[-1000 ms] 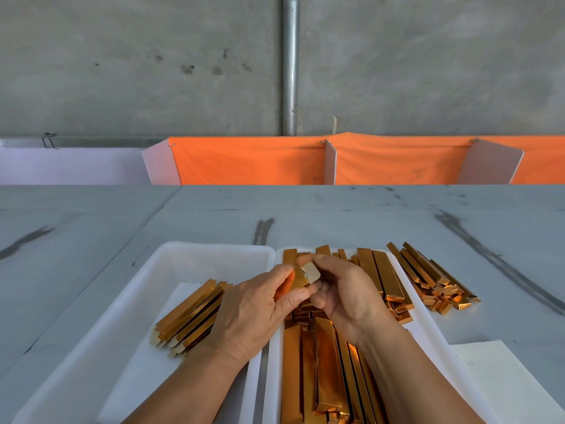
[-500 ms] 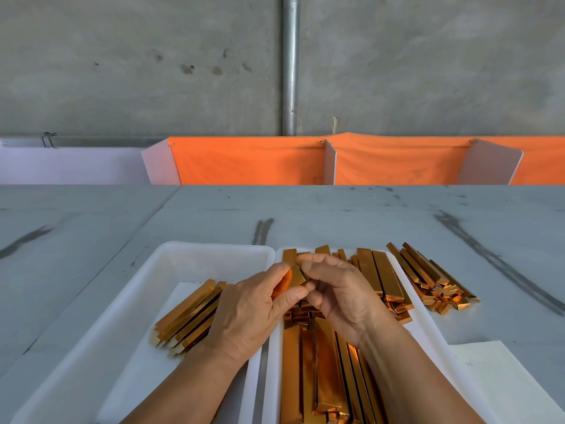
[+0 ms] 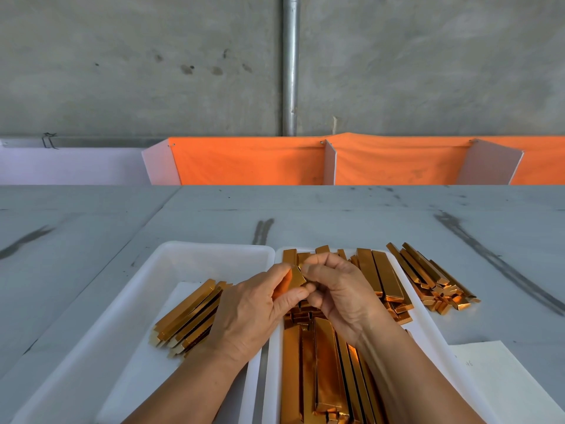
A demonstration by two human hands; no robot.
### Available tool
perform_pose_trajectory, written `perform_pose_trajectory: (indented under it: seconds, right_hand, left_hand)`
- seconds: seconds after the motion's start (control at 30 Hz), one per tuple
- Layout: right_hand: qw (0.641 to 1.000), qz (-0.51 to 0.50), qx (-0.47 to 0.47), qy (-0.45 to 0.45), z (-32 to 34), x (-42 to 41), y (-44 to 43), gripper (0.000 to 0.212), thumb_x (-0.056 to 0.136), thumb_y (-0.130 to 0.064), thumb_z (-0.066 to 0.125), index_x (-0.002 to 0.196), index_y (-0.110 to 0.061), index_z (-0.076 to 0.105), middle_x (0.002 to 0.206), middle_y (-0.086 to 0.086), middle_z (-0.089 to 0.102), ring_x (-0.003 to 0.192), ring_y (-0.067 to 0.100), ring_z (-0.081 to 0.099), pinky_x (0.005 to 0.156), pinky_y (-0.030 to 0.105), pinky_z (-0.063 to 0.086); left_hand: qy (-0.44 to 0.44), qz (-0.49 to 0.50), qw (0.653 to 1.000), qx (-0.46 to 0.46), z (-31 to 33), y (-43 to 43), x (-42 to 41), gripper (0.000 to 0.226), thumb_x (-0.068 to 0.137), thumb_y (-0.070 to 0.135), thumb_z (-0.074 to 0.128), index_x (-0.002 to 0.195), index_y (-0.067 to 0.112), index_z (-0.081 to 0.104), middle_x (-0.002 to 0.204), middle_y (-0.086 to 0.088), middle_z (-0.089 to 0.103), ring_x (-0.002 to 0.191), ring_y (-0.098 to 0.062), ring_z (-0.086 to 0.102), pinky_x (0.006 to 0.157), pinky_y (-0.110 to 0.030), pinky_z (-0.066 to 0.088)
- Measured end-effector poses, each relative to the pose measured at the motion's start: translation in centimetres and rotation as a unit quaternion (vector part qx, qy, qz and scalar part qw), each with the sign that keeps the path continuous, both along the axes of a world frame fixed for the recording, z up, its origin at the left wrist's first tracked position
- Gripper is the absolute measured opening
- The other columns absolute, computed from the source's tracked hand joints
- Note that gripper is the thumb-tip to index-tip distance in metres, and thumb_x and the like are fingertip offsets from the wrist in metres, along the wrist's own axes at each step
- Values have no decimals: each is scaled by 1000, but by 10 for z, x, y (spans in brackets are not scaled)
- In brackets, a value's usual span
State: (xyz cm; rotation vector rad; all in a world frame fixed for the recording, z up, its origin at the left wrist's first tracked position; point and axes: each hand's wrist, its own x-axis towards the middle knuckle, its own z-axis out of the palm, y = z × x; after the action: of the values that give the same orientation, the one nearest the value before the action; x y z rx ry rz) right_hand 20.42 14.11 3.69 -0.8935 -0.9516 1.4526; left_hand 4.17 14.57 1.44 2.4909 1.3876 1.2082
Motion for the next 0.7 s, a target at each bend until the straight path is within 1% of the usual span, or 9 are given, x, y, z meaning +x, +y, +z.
perform_pose_trajectory:
  seconds: [0.13, 0.2, 0.23, 0.3, 0.4, 0.5, 0.57, 0.63, 0.7]
  right_hand:
    - [1000, -14, -3, -5, -1, 0, 0, 18, 86, 5, 65, 76, -9, 70, 64, 8, 60, 47, 15, 49, 41, 21, 44]
    - [1000, -22, -2, -17, 0, 0, 0, 16, 87, 4, 65, 77, -7, 69, 62, 8, 60, 45, 15, 49, 40, 21, 44]
    - [999, -28, 2, -30, 0, 0, -1, 14, 87, 4, 65, 78, -6, 69, 60, 8, 60, 44, 15, 49, 41, 21, 45]
    - [997, -44, 14, -67, 0, -1, -1, 10, 87, 2, 67, 81, -5, 68, 58, 9, 61, 41, 15, 49, 43, 23, 47]
    - [991, -61, 37, -110, 0, -1, -3, 7, 87, 0, 68, 82, -5, 70, 58, 10, 61, 41, 16, 50, 47, 23, 49]
    - [986, -69, 58, -142, -1, -2, -5, 12, 90, -3, 65, 82, -8, 72, 60, 11, 63, 43, 16, 52, 51, 22, 49]
    - [984, -67, 63, -152, -2, -2, -5, 15, 93, -3, 61, 86, -9, 73, 62, 12, 64, 46, 16, 53, 54, 22, 50]
    - [983, -66, 64, -160, -2, -2, -5, 18, 94, -2, 58, 90, -11, 74, 64, 10, 65, 48, 16, 53, 55, 22, 49]
    - [983, -63, 62, -162, -2, -3, -5, 20, 94, -1, 59, 90, -13, 74, 64, 6, 64, 48, 15, 54, 52, 21, 49]
  left_hand:
    - [7, 1, 1000, 2, 0, 1, 1, 49, 85, 79, 28, 111, 40, 41, 59, 14, 38, 53, 0, 45, 48, -10, 29]
    - [13, 4, 1000, 7, 0, 1, 0, 50, 85, 79, 28, 110, 39, 43, 59, 15, 37, 51, 0, 43, 47, -10, 28]
    - [18, 7, 1000, 8, 0, 2, 0, 52, 85, 79, 28, 111, 37, 44, 59, 15, 37, 52, -2, 44, 48, -10, 30]
    - [26, 13, 1000, 3, -2, 3, -1, 58, 84, 80, 27, 114, 34, 47, 63, 13, 43, 56, -4, 49, 49, -14, 36]
    - [35, 17, 999, 1, -3, 3, -2, 64, 83, 82, 24, 117, 33, 48, 68, 12, 48, 60, -6, 53, 51, -18, 42]
    - [35, 20, 999, 4, -2, 2, -1, 60, 84, 81, 24, 116, 36, 45, 68, 14, 49, 60, -5, 52, 50, -15, 38]
    - [32, 26, 999, 1, -2, 2, -1, 57, 84, 80, 27, 117, 37, 45, 68, 15, 49, 60, -4, 51, 50, -12, 33]
    - [28, 30, 999, -7, -2, 2, -1, 59, 84, 78, 29, 118, 35, 48, 69, 15, 50, 61, -4, 53, 50, -13, 35]
    - [30, 36, 999, -9, -1, 3, -1, 64, 83, 80, 25, 118, 32, 49, 70, 15, 52, 62, -5, 55, 51, -17, 41]
